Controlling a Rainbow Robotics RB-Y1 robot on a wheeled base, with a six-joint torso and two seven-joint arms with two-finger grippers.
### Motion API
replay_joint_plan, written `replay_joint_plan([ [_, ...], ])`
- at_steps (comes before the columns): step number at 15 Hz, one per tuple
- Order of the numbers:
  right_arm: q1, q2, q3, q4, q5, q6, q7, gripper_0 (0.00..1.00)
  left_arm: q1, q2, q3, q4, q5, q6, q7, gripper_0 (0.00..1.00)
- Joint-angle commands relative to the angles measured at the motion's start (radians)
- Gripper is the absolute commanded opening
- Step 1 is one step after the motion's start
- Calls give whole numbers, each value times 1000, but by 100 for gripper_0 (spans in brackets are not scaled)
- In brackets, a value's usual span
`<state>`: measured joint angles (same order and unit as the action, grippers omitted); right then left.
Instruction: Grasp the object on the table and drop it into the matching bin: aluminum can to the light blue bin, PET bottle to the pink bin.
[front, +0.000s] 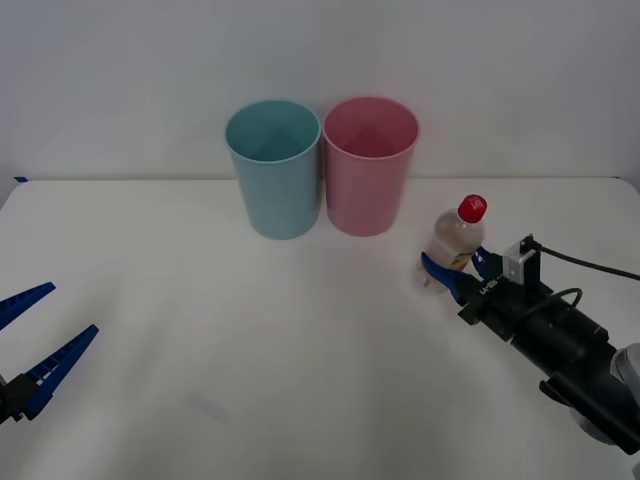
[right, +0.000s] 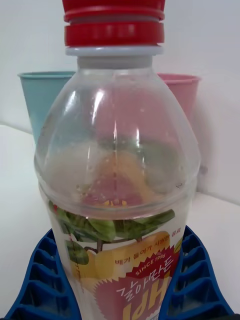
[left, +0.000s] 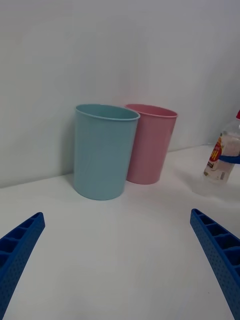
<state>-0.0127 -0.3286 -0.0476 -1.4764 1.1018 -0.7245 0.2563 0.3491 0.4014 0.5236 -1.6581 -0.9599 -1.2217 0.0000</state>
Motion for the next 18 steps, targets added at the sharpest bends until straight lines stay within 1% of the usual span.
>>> replay_joint_plan([
  [1,5,-38,8,-87,0,10,-104,0,0,0,0,0,0,0,0,100],
  [5,5,-86,9,-209,0,13,-261,0,0,0,0,0,0,0,0,100],
  [10,-21,-184,9,-344,6,46,-463,0,0,0,0,0,0,0,0,100],
  [12,-64,-210,9,-349,15,43,-531,0,0,0,0,0,0,0,0,100],
  [16,-179,-227,17,-332,96,43,-672,0,0,0,0,0,0,0,0,100],
  [18,-251,-233,40,-272,107,43,-678,0,0,0,0,0,0,0,0,100],
])
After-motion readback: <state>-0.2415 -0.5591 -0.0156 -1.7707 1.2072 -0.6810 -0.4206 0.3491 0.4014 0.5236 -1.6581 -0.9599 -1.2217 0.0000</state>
